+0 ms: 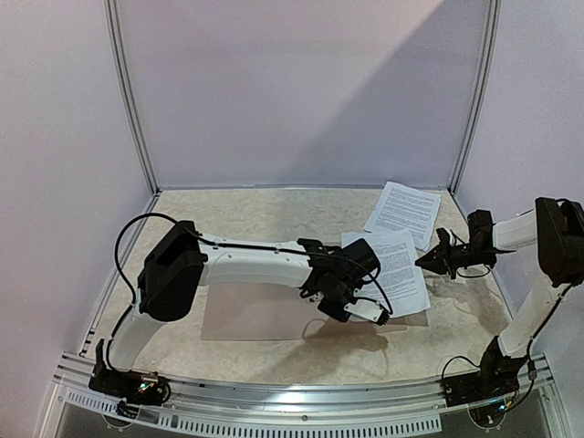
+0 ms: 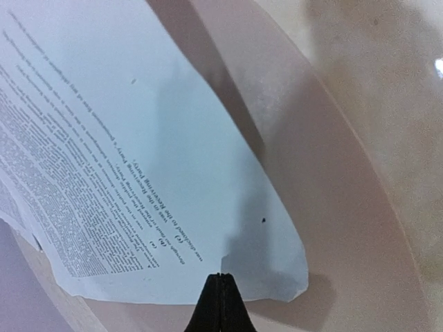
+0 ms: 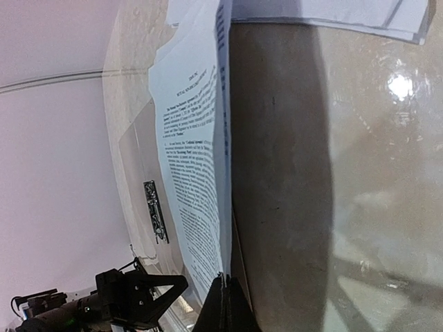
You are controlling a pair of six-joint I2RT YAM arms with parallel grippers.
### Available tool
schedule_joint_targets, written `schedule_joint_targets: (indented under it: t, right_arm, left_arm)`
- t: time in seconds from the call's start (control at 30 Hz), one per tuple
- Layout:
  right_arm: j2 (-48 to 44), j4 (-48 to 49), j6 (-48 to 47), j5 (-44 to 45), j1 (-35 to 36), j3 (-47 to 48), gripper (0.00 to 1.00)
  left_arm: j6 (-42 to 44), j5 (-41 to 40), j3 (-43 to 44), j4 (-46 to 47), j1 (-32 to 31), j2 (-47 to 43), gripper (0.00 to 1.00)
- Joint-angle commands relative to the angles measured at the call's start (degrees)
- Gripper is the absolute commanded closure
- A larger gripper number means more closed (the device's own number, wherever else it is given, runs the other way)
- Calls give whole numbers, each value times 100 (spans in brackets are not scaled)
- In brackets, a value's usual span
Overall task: Put the files into the folder
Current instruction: Pass from the right arm to the left
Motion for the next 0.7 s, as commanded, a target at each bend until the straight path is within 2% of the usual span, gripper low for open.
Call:
schedule_joint_targets:
  t: [0.0,0.07,0.17,0.2,0.23,0.43,0.67]
  right_arm:
    - [108,-65,-55,253,-9,127,100]
    - [125,-72,-32,281,-9,135,100]
    - [145,-106,-45,308,-7,146,100]
    - [152,-117,-48,313,-9,151,100]
    - [147,-120,-62,313,-9,155,100]
    - [180,-160,-105,287,-7,156,100]
    - [233,-115,-111,279,-8,160,100]
  left_arm:
    - [-227,197,-46,38,166,-237,100]
    - [-138,466,-85,-257,151,-284,97]
    - [90,586,-447,-245,22,-440,64]
    - [184,580,-600,-165,-24,-481,54]
    - [253,557,-686,-98,-65,-496,51]
    - [270,386,-468,17,-110,-244,54]
    - [233,455,-281,-31,-180,-33,76]
